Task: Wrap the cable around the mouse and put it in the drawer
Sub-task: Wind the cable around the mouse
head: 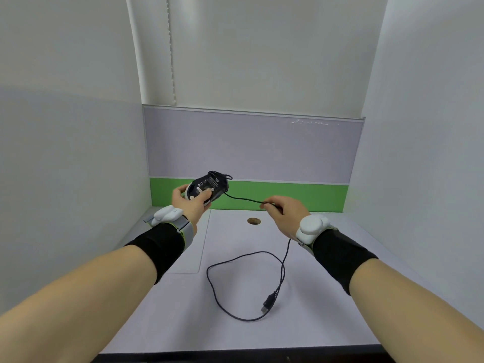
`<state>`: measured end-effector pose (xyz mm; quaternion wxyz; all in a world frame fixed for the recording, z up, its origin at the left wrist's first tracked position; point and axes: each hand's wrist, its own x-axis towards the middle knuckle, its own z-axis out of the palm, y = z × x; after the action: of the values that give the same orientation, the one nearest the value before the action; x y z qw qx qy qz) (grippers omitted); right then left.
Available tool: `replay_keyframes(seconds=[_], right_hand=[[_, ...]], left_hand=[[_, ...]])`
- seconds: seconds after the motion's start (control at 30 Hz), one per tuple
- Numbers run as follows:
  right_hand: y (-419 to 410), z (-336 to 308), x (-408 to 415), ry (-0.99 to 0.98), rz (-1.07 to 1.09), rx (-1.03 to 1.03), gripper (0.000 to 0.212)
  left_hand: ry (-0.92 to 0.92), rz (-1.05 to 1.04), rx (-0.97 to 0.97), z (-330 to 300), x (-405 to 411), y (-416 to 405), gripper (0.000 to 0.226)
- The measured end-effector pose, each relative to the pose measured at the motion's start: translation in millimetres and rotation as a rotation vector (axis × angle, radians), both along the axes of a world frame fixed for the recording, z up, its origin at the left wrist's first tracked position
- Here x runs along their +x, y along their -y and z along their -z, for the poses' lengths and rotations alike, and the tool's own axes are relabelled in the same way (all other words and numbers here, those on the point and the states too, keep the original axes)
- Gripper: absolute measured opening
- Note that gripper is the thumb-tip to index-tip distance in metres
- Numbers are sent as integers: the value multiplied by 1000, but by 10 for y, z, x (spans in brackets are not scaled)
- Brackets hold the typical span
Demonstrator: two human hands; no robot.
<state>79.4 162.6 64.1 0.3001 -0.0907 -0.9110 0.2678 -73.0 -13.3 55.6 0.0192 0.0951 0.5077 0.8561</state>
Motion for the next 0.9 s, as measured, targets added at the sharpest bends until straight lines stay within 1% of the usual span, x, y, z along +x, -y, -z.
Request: replay_keyframes(seconds=[0.1,0.2,0.27,0.37,0.5,0.67,0.8,0.9], right_hand=[[13,-81,15,-59,-67,75,19],[19,-141,1,-59,-111,180,19],[27,-202,-14,-72,-113,233,19],[14,-309,-21,-116,-111,291,19],[-38,-365,9,-165,-100,262,16],[-86,-287,14,-125,-89,138,15],[-121,-187,17,-79,-39,36,16],[-151,-122,15,-56,-30,-27,19]], left_hand=[[-80,-9,-126,73,-9,-4,50],[-183,29,-268,120,7,-21,47],[-233,79,-350,139,35,-42,43],[-223,214,-394,155,101,-66,35],[-156,456,-399,170,235,-61,36],[-42,690,-328,123,451,-67,48],[-16,799,-217,56,525,-53,51],[25,836,-132,15,540,-50,57]])
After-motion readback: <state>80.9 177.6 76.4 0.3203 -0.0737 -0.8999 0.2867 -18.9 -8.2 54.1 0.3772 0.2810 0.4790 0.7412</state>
